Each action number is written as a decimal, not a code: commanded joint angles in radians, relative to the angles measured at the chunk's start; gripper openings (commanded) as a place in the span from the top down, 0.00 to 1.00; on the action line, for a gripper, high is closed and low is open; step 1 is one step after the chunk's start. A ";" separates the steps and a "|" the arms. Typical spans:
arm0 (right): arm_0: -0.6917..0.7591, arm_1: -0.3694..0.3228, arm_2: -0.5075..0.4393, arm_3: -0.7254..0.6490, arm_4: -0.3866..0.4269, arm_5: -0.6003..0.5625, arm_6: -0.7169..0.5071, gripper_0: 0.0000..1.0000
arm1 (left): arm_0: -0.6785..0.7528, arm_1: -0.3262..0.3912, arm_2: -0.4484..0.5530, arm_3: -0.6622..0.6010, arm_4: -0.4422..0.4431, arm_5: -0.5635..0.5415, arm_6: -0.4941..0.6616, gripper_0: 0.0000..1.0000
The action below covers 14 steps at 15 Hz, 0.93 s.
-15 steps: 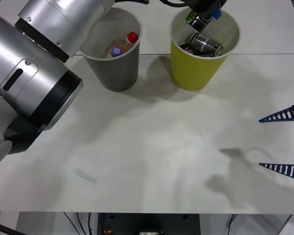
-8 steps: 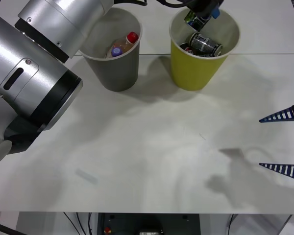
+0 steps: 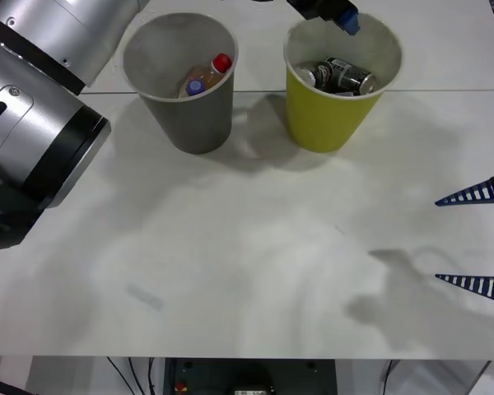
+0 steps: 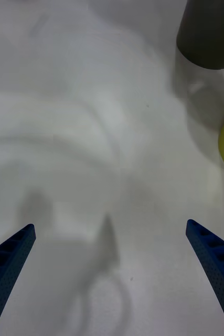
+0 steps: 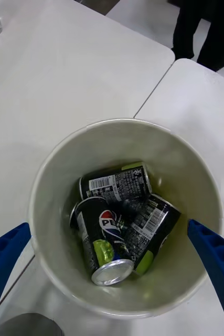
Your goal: Put the can into the green bin and the plastic bottle into the gray bin
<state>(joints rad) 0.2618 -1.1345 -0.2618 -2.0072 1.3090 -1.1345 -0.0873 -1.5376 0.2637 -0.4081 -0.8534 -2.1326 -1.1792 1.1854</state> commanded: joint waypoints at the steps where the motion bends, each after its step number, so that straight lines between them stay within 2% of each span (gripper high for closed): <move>1: 0.000 0.000 0.000 0.000 0.000 0.000 0.000 0.00 | 0.056 0.101 0.000 -0.050 0.129 0.000 -0.058 0.00; 5: 0.000 0.000 0.000 0.000 0.000 0.000 0.000 0.00 | 0.154 0.273 0.000 -0.236 0.284 -0.108 -0.096 0.00; 8: 0.000 0.000 0.000 0.000 0.000 0.000 0.000 0.00 | 0.215 0.402 0.008 -0.325 0.405 -0.178 -0.208 0.00; 11: 0.000 0.000 0.000 0.000 0.000 0.000 0.000 0.00 | 0.324 0.514 0.094 -0.395 0.528 -0.238 -0.340 0.00; 14: 0.000 0.000 0.000 0.000 0.000 0.000 0.000 0.00 | 0.467 0.595 0.195 -0.490 0.603 -0.286 -0.454 0.00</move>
<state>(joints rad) 0.2618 -1.1345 -0.2618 -2.0071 1.3090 -1.1345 -0.0873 -1.1068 0.8399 -0.2380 -1.3173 -1.5457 -1.4546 0.7573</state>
